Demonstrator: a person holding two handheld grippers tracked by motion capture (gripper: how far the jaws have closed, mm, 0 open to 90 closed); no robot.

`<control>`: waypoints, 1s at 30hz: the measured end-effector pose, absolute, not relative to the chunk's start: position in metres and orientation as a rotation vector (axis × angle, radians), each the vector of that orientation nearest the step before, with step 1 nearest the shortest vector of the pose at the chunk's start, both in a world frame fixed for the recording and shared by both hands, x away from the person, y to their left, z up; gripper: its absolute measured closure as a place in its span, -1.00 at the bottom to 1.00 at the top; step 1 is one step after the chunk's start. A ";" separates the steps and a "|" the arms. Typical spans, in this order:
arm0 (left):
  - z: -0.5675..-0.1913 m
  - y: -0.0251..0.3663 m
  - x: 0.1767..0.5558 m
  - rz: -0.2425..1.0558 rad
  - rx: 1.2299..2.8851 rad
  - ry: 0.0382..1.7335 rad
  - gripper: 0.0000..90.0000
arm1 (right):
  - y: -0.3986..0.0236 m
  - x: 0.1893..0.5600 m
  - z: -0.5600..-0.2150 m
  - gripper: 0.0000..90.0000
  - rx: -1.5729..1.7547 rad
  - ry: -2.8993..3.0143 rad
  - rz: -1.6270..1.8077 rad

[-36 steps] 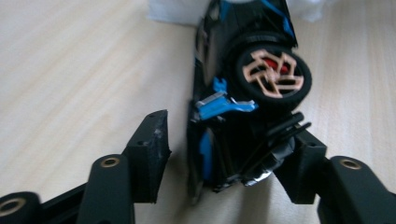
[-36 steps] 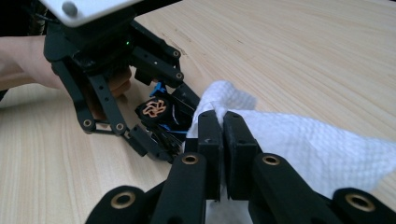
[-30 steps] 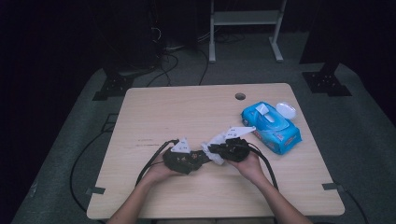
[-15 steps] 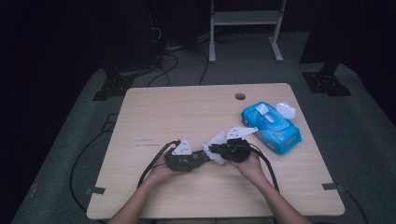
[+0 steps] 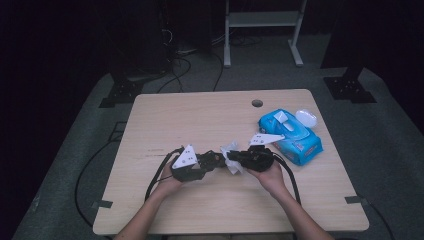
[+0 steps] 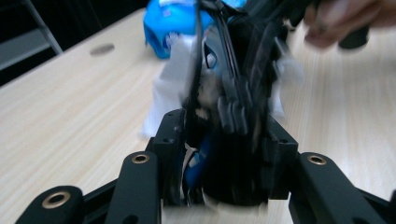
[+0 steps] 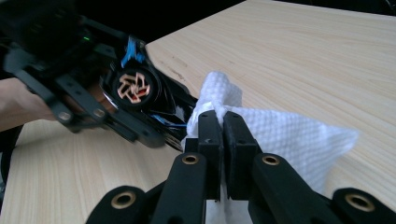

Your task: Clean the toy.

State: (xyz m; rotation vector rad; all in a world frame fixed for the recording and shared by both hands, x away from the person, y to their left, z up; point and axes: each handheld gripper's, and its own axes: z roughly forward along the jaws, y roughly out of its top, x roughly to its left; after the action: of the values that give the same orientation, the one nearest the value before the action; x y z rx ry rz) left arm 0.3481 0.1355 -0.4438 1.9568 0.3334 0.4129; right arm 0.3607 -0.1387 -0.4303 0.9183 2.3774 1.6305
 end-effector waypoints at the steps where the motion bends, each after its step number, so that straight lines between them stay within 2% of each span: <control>1: -0.442 0.137 0.348 0.416 1.935 0.332 0.31 | -0.139 0.362 -0.432 0.92 0.933 2.378 1.639; 12: -0.438 0.140 0.352 0.330 1.814 0.365 0.32 | -0.141 0.365 -0.442 0.93 1.017 2.390 1.735; 16: -0.436 0.138 0.350 0.344 1.804 0.356 0.34 | -0.142 0.365 -0.444 0.93 1.024 2.396 1.764; 24: -0.436 0.140 0.345 0.356 1.798 0.339 0.35 | -0.151 0.361 -0.424 0.93 1.002 2.272 1.920; 30: -0.436 0.140 0.345 0.364 1.790 0.347 0.35 | -0.141 0.355 -0.397 0.93 0.886 2.244 1.957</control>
State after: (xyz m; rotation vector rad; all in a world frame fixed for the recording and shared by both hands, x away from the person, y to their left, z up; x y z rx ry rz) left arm 0.3451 0.1404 -0.4356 1.7899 0.3474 0.3641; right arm 0.3552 -0.1410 -0.3974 0.8861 2.2439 1.9566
